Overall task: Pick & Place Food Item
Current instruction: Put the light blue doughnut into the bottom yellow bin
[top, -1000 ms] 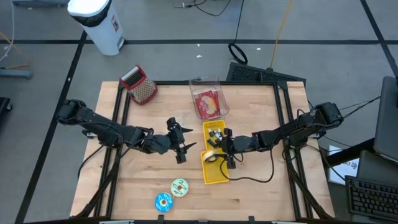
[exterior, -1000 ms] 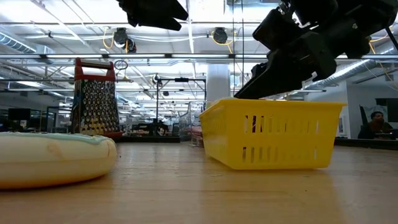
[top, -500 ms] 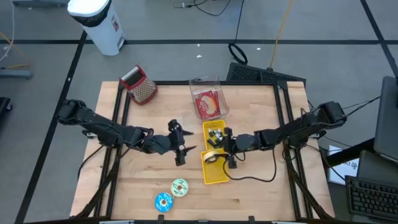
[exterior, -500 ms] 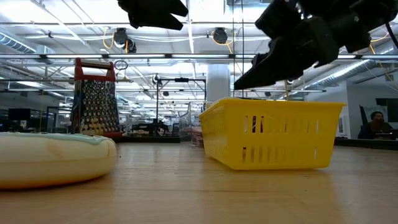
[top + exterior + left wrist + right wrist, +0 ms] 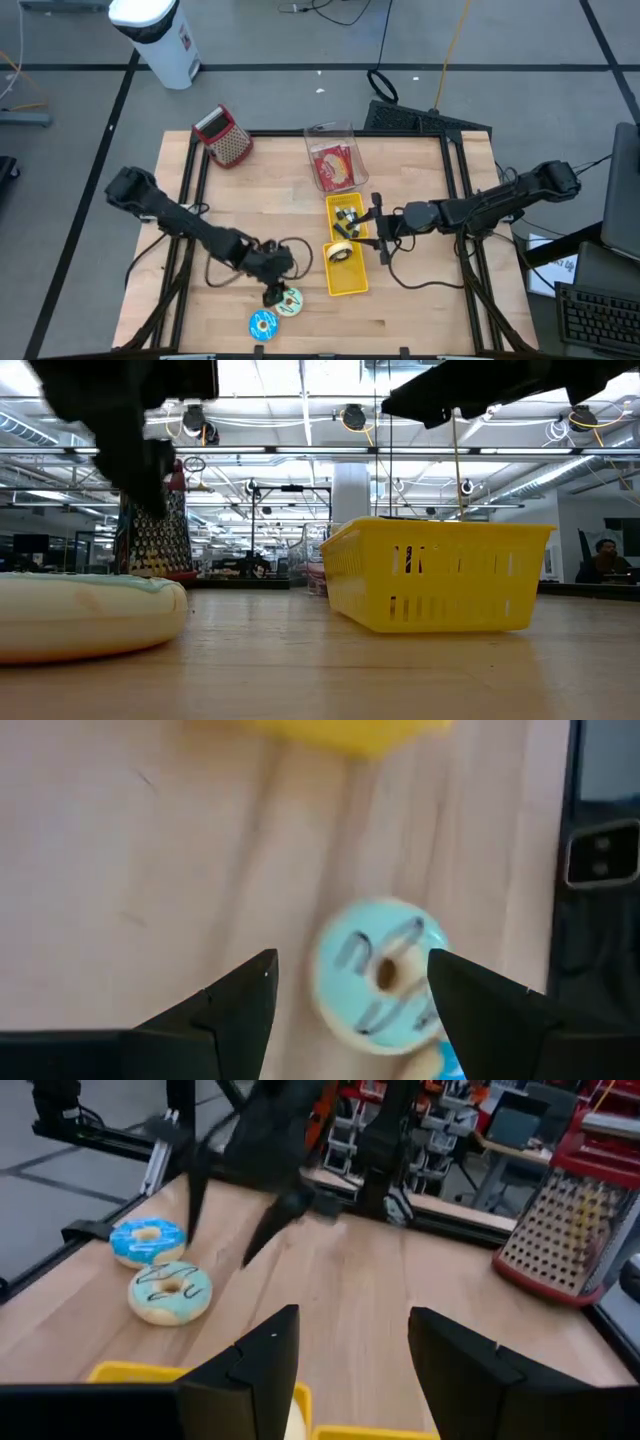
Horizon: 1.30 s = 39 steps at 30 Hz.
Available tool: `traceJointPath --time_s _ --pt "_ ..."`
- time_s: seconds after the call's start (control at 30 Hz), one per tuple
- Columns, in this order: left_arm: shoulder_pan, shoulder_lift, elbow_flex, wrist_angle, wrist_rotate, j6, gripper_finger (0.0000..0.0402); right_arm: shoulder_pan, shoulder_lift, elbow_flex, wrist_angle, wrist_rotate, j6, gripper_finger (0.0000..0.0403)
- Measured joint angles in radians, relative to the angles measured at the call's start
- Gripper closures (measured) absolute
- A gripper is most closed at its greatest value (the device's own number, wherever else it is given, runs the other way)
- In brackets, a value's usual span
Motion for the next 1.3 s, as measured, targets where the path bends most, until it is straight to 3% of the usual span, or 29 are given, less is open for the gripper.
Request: traceJointPath --time_s 0.13,0.3,1.3 --pt "-0.014 0.098 0.0 0.049 0.133 -0.058 0.0147 0.0 -0.008 0.0 0.003 0.005 -0.005 0.0226" --pt "-0.01 0.172 0.0 0.156 0.202 -0.025 0.0147 0.0 -0.007 0.0 0.002 0.004 -0.005 0.0225" --pt "0.02 0.175 -0.036 0.113 0.161 0.17 0.0147 -0.002 -0.006 -0.017 0.005 0.004 -0.033 0.0231"
